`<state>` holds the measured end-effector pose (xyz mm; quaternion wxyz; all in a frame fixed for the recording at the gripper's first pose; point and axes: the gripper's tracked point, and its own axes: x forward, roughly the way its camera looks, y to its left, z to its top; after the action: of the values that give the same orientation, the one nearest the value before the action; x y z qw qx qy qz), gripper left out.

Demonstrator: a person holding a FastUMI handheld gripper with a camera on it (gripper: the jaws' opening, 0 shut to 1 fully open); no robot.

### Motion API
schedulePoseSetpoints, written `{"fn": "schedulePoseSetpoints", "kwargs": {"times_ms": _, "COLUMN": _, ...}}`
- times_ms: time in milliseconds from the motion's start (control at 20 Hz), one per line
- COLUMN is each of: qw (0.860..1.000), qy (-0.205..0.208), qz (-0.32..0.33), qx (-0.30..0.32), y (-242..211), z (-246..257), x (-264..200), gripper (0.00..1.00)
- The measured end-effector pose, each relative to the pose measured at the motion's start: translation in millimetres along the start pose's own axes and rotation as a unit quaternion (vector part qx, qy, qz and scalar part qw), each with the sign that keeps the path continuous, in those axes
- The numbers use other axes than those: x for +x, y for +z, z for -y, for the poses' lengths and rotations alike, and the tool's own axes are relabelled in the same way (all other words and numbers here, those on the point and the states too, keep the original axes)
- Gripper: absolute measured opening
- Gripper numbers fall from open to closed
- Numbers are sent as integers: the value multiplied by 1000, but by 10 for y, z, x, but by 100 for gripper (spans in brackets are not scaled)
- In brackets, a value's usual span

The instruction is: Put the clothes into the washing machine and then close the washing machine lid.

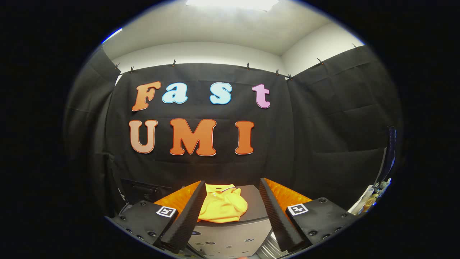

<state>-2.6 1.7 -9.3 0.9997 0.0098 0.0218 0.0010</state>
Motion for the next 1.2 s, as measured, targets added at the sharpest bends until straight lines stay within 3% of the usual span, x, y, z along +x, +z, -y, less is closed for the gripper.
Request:
{"fn": "schedulePoseSetpoints", "kwargs": {"times_ms": 200, "qw": 1000, "qy": 12, "qz": -5, "qx": 6, "y": 68, "z": -49, "x": 71, "gripper": 97}}
{"fn": "schedulePoseSetpoints", "kwargs": {"times_ms": 500, "qw": 996, "qy": 54, "qz": -60, "qx": -28, "y": 103, "z": -513, "x": 794, "gripper": 97}}
{"fn": "schedulePoseSetpoints", "kwargs": {"times_ms": 650, "qw": 988, "qy": 74, "qz": -126, "qx": -44, "y": -237, "z": -738, "x": 1287, "gripper": 97}}
{"fn": "schedulePoseSetpoints", "kwargs": {"times_ms": 950, "qw": 958, "qy": 82, "qz": -274, "qx": -24, "y": -1075, "z": -912, "x": 2178, "gripper": 97}}
{"fn": "schedulePoseSetpoints", "kwargs": {"times_ms": 1200, "qw": 924, "qy": 69, "qz": -375, "qx": -10, "y": -1672, "z": -1022, "x": 2517, "gripper": 97}}
